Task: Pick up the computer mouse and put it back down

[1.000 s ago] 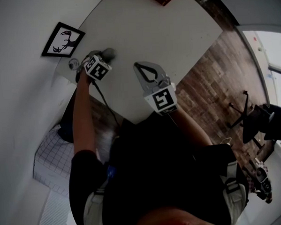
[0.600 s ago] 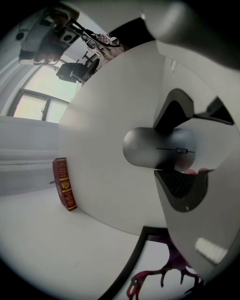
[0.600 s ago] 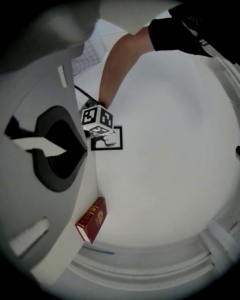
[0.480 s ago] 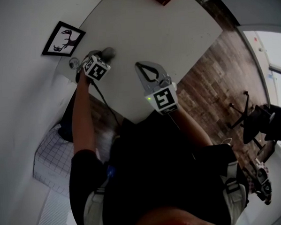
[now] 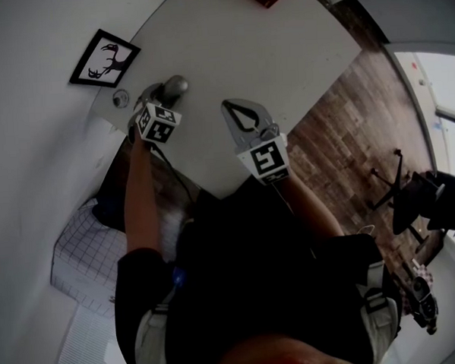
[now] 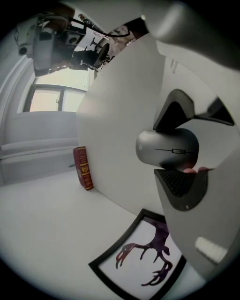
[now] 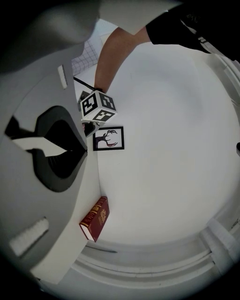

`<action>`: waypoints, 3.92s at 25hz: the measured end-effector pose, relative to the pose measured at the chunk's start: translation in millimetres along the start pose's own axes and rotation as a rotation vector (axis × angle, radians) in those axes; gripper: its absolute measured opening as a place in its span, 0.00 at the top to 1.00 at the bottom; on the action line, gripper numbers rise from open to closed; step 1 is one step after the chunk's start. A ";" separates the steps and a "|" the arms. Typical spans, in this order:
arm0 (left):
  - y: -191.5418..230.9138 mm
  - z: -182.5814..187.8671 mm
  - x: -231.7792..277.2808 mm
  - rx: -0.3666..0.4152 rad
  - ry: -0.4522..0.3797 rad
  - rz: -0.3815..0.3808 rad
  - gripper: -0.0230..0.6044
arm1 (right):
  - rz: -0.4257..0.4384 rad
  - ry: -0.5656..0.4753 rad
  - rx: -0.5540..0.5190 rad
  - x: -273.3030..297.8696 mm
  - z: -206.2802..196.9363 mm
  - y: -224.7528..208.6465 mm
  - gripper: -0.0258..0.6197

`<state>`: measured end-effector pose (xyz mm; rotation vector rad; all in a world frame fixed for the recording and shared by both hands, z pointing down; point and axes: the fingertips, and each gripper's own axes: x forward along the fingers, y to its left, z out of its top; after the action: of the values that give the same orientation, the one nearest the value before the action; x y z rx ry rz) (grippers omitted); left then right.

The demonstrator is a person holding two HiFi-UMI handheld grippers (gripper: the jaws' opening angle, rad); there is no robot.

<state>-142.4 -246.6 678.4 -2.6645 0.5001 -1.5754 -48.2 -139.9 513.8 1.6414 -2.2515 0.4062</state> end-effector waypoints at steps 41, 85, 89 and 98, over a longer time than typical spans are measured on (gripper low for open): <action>74.8 -12.8 -36.9 -0.156 -0.057 0.180 0.96 | 0.214 0.117 0.157 114.7 13.9 12.5 0.94; 56.5 -0.7 20.2 0.335 0.092 0.240 0.54 | 0.660 0.370 -0.347 176.1 -28.6 -3.2 0.68; 54.8 -1.3 19.9 0.395 0.088 0.267 0.54 | 0.725 0.446 -0.387 207.8 -32.1 1.8 0.66; 57.3 0.1 17.0 0.449 0.069 0.291 0.54 | 0.830 0.591 -0.347 244.7 -66.8 21.5 0.59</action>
<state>-150.1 -305.6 683.3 -2.1099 0.4456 -1.4862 -132.4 -316.8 676.3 0.2915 -2.2333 0.5514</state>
